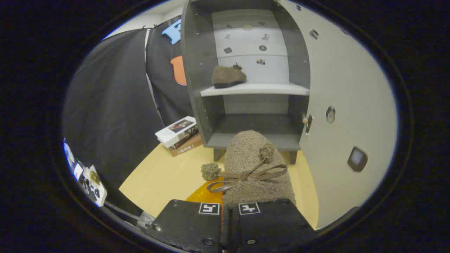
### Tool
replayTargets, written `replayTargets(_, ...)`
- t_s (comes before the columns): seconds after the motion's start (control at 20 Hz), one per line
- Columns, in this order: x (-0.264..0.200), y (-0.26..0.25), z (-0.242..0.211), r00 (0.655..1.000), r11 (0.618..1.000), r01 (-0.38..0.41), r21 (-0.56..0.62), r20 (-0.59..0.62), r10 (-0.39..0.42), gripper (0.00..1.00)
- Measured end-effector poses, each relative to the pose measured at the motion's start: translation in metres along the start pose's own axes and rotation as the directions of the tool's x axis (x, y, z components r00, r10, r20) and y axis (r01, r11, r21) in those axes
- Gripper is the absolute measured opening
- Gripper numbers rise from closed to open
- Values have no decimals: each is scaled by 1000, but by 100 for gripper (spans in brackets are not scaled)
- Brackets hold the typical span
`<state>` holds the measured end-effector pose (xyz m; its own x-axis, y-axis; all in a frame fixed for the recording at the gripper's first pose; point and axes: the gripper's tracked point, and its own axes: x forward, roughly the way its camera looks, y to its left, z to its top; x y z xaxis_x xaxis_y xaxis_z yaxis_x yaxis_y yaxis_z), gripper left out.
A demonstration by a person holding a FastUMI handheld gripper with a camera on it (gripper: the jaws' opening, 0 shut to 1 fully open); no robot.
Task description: Open the shoe cabinet door, grab the shoes and put them into the shoe cabinet, then close the shoe cabinet door.
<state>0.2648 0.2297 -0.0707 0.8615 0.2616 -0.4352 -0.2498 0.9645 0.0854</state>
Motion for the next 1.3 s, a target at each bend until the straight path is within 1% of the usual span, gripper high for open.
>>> replayTargets(0.15, 1, 2, 35, 997, 1000, 14, -10, 74, -13, 6)
replayTargets(0.3, 8, -14, 74, 985, 995, 87, -39, 150, -80, 7)
replayTargets(0.4, 13, -14, 100, 977, 995, 98, -24, 194, -92, 7)
replayTargets(0.55, 25, -22, 138, 956, 990, 139, -27, 264, -127, 7)
replayTargets(0.75, 45, -29, 182, 931, 985, 171, -8, 328, -159, 7)
replayTargets(0.85, 63, -31, 198, 928, 986, 168, 11, 335, -162, 7)
replayTargets(0.9, 72, -32, 203, 929, 986, 166, 19, 333, -162, 7)
replayTargets(1.05, 92, -43, 211, 927, 981, 194, 9, 325, -187, 7)
replayTargets(1.15, 104, -49, 208, 933, 979, 202, 4, 302, -194, 7)
replayTargets(1.3, 119, -51, 202, 943, 981, 194, 15, 272, -190, 7)
